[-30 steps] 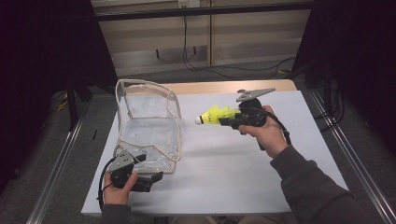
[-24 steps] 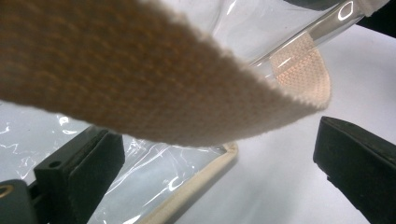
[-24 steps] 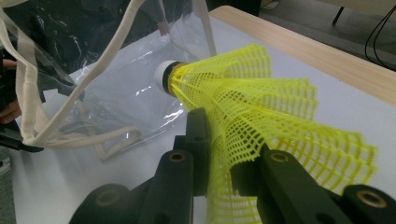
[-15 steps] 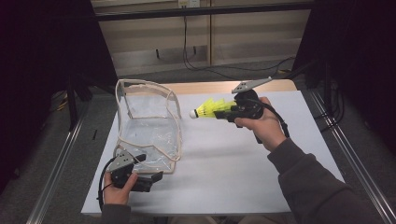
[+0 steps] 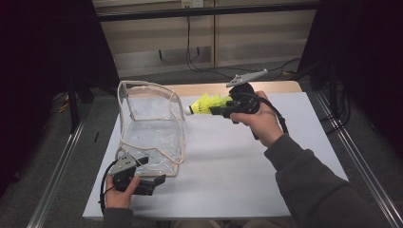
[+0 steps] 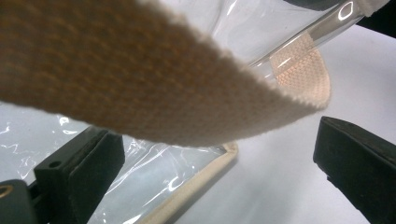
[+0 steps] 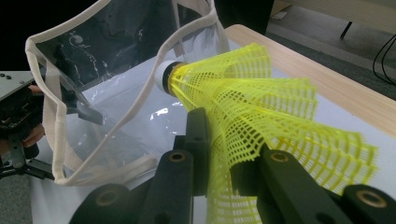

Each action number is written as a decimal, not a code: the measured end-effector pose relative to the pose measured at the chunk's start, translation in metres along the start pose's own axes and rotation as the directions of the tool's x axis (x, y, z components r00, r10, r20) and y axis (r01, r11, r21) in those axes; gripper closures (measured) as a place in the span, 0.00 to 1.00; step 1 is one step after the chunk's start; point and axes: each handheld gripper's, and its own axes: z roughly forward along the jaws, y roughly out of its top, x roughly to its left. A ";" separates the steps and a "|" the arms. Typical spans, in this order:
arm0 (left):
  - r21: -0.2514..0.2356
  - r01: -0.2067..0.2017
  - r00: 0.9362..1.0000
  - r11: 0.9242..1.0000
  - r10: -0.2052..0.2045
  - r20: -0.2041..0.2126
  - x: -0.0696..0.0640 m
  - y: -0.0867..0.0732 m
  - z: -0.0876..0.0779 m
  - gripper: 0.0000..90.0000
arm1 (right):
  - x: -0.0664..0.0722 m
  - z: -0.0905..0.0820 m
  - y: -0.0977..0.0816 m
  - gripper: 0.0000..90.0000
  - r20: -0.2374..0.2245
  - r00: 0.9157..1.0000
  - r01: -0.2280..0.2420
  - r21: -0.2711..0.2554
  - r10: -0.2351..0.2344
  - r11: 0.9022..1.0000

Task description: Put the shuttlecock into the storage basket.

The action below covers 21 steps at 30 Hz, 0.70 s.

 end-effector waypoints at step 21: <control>0.000 -0.002 1.000 1.000 0.002 0.002 0.001 0.000 0.000 0.02 | 0.018 0.016 0.023 0.88 -0.012 0.998 0.057 0.020 -0.057 0.998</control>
